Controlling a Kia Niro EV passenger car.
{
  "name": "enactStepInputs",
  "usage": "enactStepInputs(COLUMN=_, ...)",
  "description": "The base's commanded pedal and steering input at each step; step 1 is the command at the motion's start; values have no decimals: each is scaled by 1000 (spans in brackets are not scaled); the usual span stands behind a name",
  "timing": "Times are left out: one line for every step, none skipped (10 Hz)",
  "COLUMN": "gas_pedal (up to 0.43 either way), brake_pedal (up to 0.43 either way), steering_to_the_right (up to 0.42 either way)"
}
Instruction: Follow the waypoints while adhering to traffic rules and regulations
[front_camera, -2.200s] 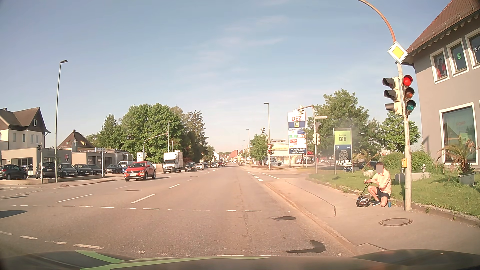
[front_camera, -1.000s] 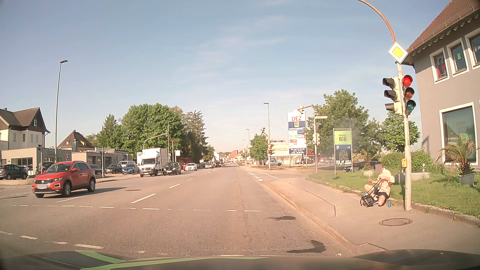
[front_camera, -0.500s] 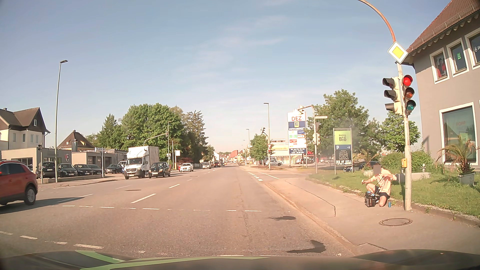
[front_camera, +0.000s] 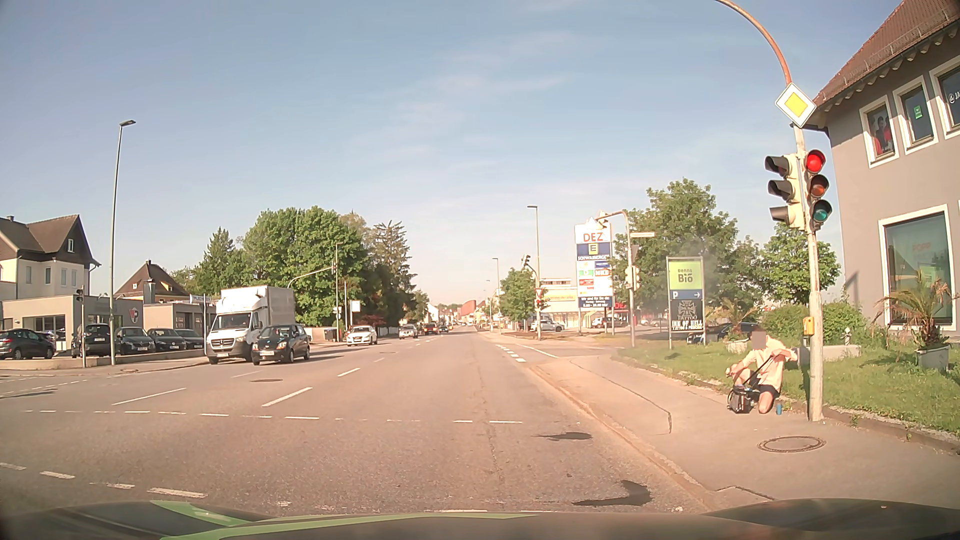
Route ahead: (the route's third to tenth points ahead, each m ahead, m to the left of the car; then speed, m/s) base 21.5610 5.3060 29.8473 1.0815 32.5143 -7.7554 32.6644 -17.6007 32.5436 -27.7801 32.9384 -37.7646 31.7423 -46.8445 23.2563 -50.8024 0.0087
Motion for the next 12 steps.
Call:
enactStepInputs(gas_pedal=0, brake_pedal=293, steering_to_the_right=0)
enactStepInputs(gas_pedal=0, brake_pedal=293, steering_to_the_right=-1)
enactStepInputs(gas_pedal=0, brake_pedal=293, steering_to_the_right=0)
enactStepInputs(gas_pedal=0, brake_pedal=299, steering_to_the_right=0)
enactStepInputs(gas_pedal=0, brake_pedal=299, steering_to_the_right=0)
enactStepInputs(gas_pedal=0, brake_pedal=299, steering_to_the_right=-1)
enactStepInputs(gas_pedal=0, brake_pedal=299, steering_to_the_right=-1)
enactStepInputs(gas_pedal=0, brake_pedal=299, steering_to_the_right=0)
enactStepInputs(gas_pedal=0, brake_pedal=299, steering_to_the_right=0)
enactStepInputs(gas_pedal=0, brake_pedal=299, steering_to_the_right=0)
enactStepInputs(gas_pedal=0, brake_pedal=299, steering_to_the_right=-1)
enactStepInputs(gas_pedal=0, brake_pedal=299, steering_to_the_right=-1)
